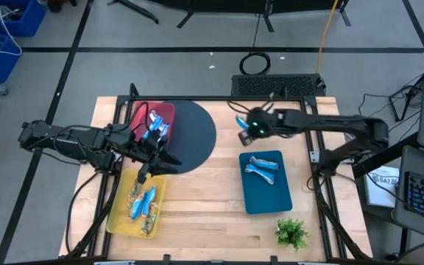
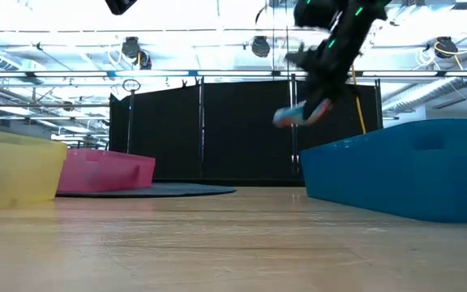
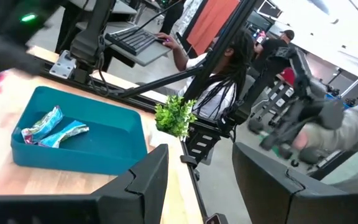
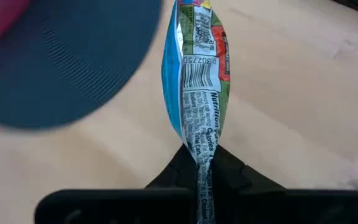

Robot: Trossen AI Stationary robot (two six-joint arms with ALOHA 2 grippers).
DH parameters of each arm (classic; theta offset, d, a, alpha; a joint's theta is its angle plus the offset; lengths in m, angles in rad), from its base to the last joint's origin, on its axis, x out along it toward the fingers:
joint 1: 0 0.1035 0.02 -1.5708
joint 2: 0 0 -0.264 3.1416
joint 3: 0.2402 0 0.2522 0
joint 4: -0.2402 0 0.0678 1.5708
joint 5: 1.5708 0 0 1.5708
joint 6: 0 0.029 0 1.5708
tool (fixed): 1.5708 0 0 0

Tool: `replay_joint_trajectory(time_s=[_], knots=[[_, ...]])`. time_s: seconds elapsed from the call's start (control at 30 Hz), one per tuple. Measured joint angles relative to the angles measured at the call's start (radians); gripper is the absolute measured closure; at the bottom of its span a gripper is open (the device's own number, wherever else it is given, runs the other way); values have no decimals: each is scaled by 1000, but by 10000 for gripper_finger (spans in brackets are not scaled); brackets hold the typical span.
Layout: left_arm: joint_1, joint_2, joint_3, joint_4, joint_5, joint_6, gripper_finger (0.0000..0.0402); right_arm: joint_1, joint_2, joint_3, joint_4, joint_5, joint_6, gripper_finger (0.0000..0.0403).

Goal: Pick and place Granola Bars by type
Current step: Put the red granola bar into the blue bin, then return to Home Position

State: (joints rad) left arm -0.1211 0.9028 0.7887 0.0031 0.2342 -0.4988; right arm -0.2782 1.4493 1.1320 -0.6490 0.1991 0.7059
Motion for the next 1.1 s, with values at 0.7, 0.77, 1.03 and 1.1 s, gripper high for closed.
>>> replay_joint_trajectory(time_s=[0.7, 0.77, 1.03, 1.1], knots=[[4, 0, 0, -12, -39, -148, 217, 772, -228, -377, -5, -18, 431, 396], [13, 0, 0, -48, -51, -125, 217, 769, -228, -432, 58, -22, 434, 381], [58, -46, 0, -208, -134, 41, 217, 729, -245, -485, 186, -48, 304, 264], [67, -68, 0, -204, -158, 74, 217, 729, -258, -485, 191, -44, 269, 238]])
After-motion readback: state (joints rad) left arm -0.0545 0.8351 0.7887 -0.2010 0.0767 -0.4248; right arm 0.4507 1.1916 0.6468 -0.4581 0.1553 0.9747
